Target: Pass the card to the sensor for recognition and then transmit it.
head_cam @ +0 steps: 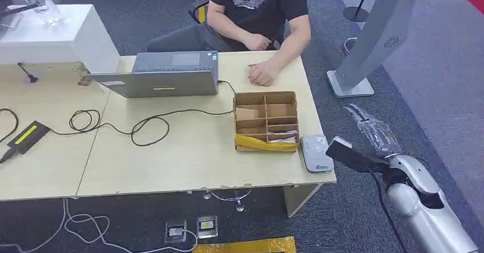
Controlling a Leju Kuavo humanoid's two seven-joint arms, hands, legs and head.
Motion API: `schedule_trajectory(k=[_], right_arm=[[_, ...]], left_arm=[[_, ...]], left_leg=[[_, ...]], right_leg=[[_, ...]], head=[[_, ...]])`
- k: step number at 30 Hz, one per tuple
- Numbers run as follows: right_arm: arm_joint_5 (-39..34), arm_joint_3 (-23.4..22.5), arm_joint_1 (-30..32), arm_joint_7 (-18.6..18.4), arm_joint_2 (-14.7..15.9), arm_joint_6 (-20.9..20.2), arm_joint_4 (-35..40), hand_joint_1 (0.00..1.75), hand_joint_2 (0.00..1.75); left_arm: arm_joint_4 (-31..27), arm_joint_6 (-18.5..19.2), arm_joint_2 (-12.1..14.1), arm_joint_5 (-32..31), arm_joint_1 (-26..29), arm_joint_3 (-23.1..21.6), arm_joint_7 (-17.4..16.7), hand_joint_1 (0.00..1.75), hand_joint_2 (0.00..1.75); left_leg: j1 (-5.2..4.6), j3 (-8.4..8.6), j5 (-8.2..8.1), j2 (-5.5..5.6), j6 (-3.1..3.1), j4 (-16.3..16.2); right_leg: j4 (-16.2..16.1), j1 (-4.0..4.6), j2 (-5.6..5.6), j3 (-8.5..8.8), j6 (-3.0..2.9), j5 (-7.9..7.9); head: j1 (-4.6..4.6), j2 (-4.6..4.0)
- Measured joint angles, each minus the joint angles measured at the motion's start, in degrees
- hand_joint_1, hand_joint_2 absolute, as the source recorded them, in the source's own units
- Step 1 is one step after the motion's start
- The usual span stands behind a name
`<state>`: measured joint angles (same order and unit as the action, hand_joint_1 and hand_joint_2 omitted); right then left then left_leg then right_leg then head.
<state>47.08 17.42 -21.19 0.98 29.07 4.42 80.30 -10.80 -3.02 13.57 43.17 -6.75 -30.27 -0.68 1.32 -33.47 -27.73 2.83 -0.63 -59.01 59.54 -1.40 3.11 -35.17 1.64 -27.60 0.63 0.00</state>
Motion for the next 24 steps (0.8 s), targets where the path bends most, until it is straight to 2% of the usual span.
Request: schedule_trajectory(k=[21, 24], right_arm=[[0.0, 0.04, 0.17, 0.04, -0.66, -0.02, -1.07, 0.0, 1.75], [-0.04, 0.28, 0.07, 0.98, -0.81, -0.42, -1.27, 0.0, 1.75]], left_arm=[[0.0, 0.0, 0.0, 0.0, -0.01, -0.02, -0.09, 0.0, 0.0], [0.0, -0.22, 0.0, 0.83, -0.01, -0.02, -0.09, 0.0, 0.0]], left_leg=[[0.0, 0.0, 0.0, 0.0, 0.0, 0.0], [0.0, -0.04, 0.0, 0.0, 0.0, 0.0]], right_leg=[[0.0, 0.0, 0.0, 0.0, -0.01, 0.0], [0.0, 0.0, 0.0, 0.01, -0.01, 0.0]], head=[[-0.02, 0.0], [0.0, 0.0]])
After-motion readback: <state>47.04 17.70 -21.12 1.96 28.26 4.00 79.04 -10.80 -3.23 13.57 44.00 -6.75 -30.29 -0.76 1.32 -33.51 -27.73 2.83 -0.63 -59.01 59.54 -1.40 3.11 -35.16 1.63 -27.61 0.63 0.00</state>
